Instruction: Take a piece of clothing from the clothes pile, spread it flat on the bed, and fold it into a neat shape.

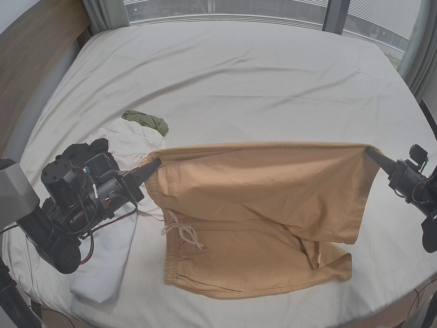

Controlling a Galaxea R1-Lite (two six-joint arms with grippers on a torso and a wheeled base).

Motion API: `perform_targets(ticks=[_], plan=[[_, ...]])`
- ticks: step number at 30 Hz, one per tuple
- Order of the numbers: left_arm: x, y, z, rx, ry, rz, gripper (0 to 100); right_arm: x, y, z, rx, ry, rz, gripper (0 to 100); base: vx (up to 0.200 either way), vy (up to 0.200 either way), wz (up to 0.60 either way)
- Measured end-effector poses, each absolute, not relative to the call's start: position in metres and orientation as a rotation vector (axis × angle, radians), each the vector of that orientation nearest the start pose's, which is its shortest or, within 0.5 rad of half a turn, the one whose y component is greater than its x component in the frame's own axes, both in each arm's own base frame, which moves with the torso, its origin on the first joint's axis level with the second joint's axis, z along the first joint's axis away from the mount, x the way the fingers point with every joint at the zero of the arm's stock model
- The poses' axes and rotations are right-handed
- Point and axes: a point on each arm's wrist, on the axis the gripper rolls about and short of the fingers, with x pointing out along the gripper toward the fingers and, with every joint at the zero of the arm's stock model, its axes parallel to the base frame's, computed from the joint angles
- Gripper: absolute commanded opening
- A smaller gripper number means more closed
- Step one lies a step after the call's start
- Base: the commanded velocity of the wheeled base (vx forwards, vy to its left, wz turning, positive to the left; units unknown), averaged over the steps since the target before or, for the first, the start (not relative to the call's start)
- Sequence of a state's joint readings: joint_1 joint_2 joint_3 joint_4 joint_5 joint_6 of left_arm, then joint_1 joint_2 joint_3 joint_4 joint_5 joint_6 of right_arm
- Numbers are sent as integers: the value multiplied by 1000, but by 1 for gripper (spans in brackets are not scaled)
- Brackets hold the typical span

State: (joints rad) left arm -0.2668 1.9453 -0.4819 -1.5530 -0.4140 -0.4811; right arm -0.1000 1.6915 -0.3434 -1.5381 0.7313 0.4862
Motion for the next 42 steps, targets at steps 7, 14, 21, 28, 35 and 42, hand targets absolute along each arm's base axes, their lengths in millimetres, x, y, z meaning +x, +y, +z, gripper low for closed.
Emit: perform_targets(ticks=[7, 14, 21, 28, 35, 42], plan=[[291, -88, 123, -454, 72, -688, 0, 242, -11, 167, 405, -31, 661, 0, 0, 0, 0], [291, -88, 122, -452, 75, -686, 0, 241, -12, 168, 404, -35, 656, 0, 0, 0, 0], [291, -89, 125, -451, 64, -690, 0, 242, -11, 166, 407, -29, 654, 0, 0, 0, 0], [297, -92, 131, -452, 33, -697, 0, 251, -12, 164, 410, -24, 653, 0, 0, 0, 0], [305, -94, 128, -452, 27, -696, 0, 266, -13, 161, 410, -24, 652, 0, 0, 0, 0], [311, -95, 125, -455, 30, -689, 0, 283, -14, 159, 409, -27, 658, 0, 0, 0, 0]])
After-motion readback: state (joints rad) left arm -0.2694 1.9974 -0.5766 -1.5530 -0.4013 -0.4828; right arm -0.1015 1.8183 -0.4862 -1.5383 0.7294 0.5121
